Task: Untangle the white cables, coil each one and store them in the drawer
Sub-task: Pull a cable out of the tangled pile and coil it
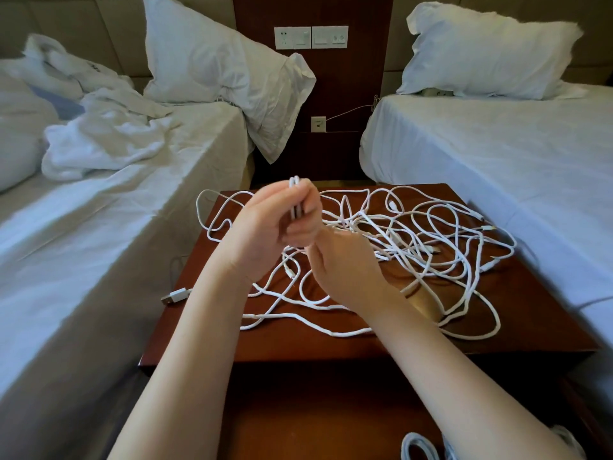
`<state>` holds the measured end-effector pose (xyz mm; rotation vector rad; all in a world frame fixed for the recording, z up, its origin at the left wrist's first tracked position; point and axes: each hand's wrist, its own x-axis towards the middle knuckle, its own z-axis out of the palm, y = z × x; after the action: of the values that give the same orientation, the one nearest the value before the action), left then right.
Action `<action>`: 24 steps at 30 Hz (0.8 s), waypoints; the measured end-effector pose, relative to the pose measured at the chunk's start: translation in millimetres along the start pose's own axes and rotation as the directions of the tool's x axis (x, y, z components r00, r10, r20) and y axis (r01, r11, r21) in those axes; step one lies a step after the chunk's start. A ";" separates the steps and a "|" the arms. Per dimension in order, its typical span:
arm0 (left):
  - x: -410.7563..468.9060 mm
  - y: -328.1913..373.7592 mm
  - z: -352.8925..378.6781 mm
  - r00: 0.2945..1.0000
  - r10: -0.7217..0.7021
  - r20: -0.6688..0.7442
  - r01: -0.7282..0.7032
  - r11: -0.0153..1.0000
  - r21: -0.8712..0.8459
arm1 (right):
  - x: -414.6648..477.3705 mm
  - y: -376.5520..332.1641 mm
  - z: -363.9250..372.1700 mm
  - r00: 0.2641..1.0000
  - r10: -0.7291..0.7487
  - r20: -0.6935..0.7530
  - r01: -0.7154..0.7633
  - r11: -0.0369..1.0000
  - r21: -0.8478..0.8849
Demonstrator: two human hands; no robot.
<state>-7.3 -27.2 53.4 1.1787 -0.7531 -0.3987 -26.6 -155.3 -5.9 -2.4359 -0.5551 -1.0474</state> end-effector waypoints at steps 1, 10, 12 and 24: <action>0.9 -0.2 -1.6 0.998 0.031 -0.061 -0.030 0.999 0.019 | 0.1 -2.1 0.0 0.999 -0.003 0.043 0.004 1.000 -0.026; 3.7 -2.3 -10.9 0.857 0.141 -0.495 -0.152 0.988 0.019 | 11.0 -20.8 -12.5 0.889 0.067 0.453 -0.058 0.998 -0.035; 6.4 -2.8 -11.8 0.798 0.157 -0.582 -0.178 0.984 0.021 | 9.9 -18.3 -12.3 0.893 0.068 0.444 -0.072 0.997 -0.009; -1.7 -17.9 -62.0 0.526 0.520 -0.673 0.157 0.718 0.678 | 18.6 -8.8 -43.9 0.738 0.219 0.638 -0.241 0.969 -0.055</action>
<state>37.3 9.7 24.9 1.7335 -0.1104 0.7417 -44.7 -167.7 37.4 -2.7181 -0.4411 -0.0666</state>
